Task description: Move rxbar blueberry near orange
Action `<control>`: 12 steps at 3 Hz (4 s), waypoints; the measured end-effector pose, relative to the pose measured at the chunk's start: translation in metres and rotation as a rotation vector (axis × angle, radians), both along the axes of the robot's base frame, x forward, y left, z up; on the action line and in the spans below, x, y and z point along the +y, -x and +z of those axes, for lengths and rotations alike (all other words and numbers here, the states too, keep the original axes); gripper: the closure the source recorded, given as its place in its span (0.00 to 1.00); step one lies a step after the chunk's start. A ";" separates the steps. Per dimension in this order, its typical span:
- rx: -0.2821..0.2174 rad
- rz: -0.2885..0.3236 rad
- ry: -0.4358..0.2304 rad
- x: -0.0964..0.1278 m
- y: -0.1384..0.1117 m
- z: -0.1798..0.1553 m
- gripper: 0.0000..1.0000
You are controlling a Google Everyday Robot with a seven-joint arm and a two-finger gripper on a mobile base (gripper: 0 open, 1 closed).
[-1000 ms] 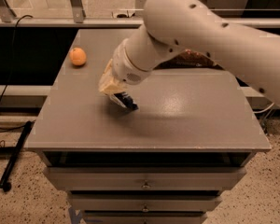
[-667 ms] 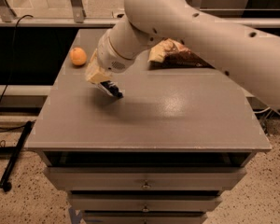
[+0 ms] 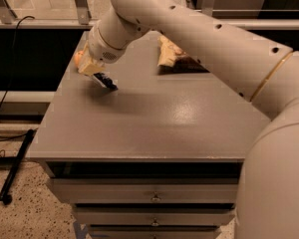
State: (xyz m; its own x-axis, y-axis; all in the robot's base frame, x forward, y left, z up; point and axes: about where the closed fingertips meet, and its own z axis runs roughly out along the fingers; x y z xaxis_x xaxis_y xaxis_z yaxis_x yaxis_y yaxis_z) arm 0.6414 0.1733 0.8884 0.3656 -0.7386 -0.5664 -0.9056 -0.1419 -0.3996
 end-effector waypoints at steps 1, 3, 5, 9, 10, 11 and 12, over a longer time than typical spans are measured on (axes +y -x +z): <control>-0.004 -0.013 0.021 0.003 -0.022 -0.011 1.00; 0.000 -0.042 0.050 -0.001 -0.049 -0.024 0.84; 0.003 -0.053 0.048 -0.003 -0.056 -0.026 0.27; -0.005 -0.098 -0.074 -0.061 -0.066 0.008 0.00; -0.008 -0.146 -0.181 -0.121 -0.074 0.036 0.00; -0.044 -0.210 -0.244 -0.180 -0.069 0.065 0.00; -0.104 -0.289 -0.251 -0.230 -0.052 0.084 0.00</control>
Offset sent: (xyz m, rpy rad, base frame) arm 0.0603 -0.0058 -0.0256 -0.0581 -0.0125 -0.0516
